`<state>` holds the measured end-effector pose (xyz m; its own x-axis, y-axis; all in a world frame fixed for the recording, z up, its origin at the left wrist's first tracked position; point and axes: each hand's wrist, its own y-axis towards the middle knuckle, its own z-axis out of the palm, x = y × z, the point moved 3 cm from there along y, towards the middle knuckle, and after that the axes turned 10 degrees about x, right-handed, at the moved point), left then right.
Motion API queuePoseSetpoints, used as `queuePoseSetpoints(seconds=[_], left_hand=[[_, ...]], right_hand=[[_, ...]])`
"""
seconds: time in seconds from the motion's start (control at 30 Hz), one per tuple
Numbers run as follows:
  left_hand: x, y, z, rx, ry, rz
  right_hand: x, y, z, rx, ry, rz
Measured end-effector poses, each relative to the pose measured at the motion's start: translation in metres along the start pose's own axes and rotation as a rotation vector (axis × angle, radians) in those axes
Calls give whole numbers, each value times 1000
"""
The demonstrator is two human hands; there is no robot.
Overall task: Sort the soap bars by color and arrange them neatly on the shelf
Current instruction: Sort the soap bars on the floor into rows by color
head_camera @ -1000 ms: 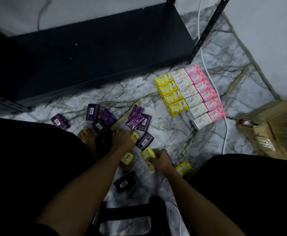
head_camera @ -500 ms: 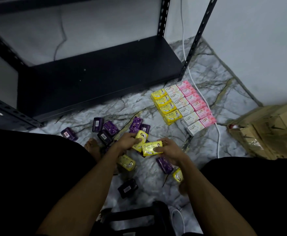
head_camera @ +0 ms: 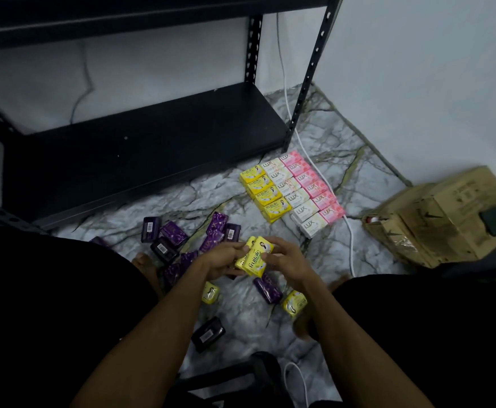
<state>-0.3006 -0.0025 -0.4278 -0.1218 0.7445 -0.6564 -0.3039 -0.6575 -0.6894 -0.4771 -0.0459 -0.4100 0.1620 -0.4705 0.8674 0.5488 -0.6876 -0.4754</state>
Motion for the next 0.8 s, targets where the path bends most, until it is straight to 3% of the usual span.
queuePoseSetpoints(seconds=[0.3, 0.6, 0.8], left_hand=[[-6, 17, 16, 4, -75, 6], [-16, 58, 28, 16, -22, 8], [-31, 102, 15, -152, 136, 22]], right_hand=[[-23, 2, -4, -78, 492, 124], [-51, 20, -21, -171, 718, 245], [-59, 47, -48, -392, 841, 262]])
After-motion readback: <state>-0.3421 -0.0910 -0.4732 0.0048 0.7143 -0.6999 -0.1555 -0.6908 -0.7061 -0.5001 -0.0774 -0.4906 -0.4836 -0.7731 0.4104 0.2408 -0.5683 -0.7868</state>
